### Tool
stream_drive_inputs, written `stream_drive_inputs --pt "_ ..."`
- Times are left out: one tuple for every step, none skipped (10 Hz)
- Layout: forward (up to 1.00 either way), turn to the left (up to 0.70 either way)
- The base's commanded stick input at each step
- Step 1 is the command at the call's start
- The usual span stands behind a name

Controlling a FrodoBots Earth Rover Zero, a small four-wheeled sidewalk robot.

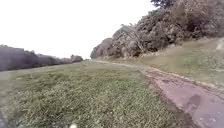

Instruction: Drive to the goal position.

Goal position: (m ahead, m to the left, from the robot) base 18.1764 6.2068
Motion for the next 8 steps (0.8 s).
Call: stream_drive_inputs --pt "-0.39 0.00" --pt "-0.13 0.00" --pt "0.44 0.00" --pt "0.60 0.00" --pt "0.70 0.00" --pt "0.70 0.00" --pt "0.70 0.00" --pt "0.70 0.00"
